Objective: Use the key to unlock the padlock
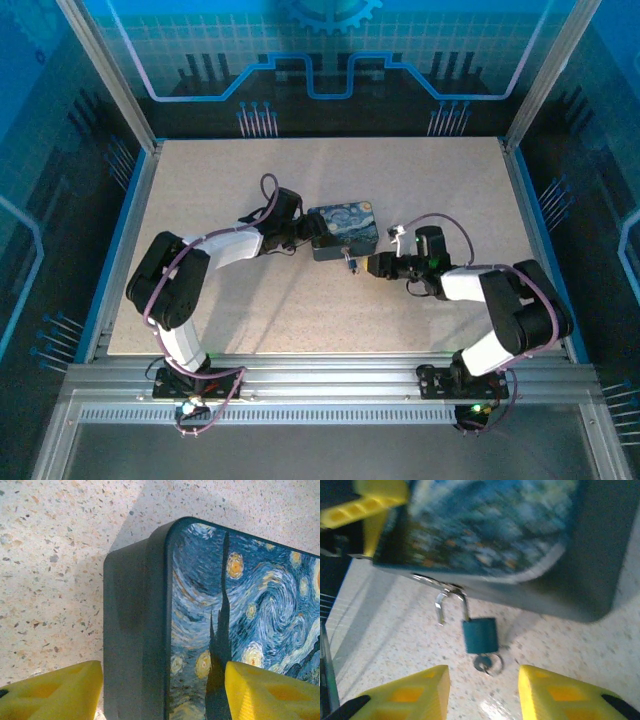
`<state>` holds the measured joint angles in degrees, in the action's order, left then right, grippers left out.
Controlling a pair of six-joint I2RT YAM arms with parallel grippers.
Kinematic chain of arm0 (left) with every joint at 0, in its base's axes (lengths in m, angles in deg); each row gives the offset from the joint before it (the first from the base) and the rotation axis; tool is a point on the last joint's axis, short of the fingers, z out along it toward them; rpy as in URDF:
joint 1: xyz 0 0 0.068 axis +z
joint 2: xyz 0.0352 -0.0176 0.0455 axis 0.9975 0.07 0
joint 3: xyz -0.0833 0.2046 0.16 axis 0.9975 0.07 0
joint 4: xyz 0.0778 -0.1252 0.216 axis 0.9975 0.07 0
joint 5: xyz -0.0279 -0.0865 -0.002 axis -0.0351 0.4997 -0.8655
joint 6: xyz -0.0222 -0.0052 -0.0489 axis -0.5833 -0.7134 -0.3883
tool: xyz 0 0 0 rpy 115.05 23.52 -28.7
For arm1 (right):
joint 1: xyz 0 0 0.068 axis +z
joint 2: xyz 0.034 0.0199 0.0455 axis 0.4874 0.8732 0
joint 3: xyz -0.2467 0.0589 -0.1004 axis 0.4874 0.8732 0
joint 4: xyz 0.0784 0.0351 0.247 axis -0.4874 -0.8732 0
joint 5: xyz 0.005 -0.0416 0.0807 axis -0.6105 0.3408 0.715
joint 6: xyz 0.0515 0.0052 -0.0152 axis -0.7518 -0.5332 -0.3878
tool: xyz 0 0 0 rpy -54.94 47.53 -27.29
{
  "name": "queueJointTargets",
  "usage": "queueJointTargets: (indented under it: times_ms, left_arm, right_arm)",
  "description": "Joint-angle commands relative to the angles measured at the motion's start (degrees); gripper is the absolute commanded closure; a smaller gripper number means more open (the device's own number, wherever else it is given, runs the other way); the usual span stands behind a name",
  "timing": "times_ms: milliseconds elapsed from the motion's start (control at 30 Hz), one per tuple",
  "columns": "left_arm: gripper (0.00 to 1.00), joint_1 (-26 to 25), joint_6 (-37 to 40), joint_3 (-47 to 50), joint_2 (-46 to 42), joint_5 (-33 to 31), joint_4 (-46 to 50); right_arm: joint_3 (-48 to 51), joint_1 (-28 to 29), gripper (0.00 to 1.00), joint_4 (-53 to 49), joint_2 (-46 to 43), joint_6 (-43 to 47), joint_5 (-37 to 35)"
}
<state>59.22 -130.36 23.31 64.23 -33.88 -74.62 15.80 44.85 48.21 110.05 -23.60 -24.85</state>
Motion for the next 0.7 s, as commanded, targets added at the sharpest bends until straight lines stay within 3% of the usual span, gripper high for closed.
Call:
queueJointTargets:
  times_ms: [0, 267, 667]
  left_arm:
    - [0.35, 0.1, 1.5, 2.4, -0.2, -0.4, 2.8]
    - [0.37, 0.0, -0.2, 5.2, -1.6, 0.0, 1.4]
    - [0.38, -2.4, -2.3, 11.0, -4.5, -1.5, -1.8]
  right_arm:
    - [-0.8, 0.1, 0.55, 3.4, -2.2, -1.9, 2.3]
    - [-3.9, 0.7, 0.5, 3.7, -0.7, -2.3, 0.6]
    - [-12.0, 0.1, 0.49, 10.6, 10.8, 0.0, 2.1]
